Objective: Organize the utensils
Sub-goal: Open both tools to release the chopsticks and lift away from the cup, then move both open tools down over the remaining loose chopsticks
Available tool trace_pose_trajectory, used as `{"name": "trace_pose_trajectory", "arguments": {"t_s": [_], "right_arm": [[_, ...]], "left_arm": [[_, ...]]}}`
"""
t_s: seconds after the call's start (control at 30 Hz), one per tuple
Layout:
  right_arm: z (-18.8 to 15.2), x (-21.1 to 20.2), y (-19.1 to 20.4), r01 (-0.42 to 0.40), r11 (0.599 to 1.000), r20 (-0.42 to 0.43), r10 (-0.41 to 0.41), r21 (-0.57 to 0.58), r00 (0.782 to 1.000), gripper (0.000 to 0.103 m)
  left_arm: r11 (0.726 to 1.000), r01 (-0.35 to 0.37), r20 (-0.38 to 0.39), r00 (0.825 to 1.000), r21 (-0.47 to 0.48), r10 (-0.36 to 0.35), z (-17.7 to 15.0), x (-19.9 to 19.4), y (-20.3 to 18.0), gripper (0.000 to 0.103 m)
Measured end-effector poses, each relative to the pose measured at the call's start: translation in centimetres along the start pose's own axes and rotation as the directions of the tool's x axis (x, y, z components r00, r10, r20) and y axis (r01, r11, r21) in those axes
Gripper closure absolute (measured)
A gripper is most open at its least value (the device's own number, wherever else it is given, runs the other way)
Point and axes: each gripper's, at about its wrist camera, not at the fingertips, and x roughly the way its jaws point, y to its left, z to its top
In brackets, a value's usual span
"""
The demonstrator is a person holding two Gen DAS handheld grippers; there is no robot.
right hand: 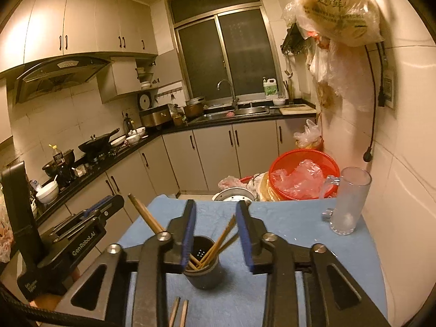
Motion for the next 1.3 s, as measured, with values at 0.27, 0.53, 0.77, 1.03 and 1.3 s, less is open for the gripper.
{"name": "trace_pose_trajectory", "arguments": {"t_s": [0.27,0.53,0.77,1.03,1.3], "right_arm": [[-3.3,-3.1,-0.3,-0.017,0.998,0.004,0.017,0.055,1.000,0.031],[-6.3,-4.3,0.5,-0.029,0.998,-0.023,0.030,0.062,0.999,0.016],[-8.2,-4.4,0.3,-0.017,0.998,-0.075,0.021,0.058,0.997,0.016],[-10.9,-2.0,-0.5,-0.012,0.997,-0.191,0.026,0.076,0.981,0.016],[-13.0,1.4,-0.2,-0.024,0.998,-0.306,0.041,0.058,0.951,0.035]], "left_arm": [[0.994,-0.099,0.074,0.993,0.047,0.095,-2.8,-5.3,1.0,0.027],[0.987,-0.128,0.075,0.990,0.098,0.121,-5.0,-8.4,0.7,0.013],[0.986,-0.162,-0.030,0.986,0.032,0.163,-7.4,-8.7,3.8,0.011],[0.976,-0.216,-0.293,0.934,-0.007,0.205,-11.6,-4.8,7.9,0.011],[0.981,-0.193,-0.487,0.859,-0.022,0.158,-13.2,1.3,8.7,0.018]]}}
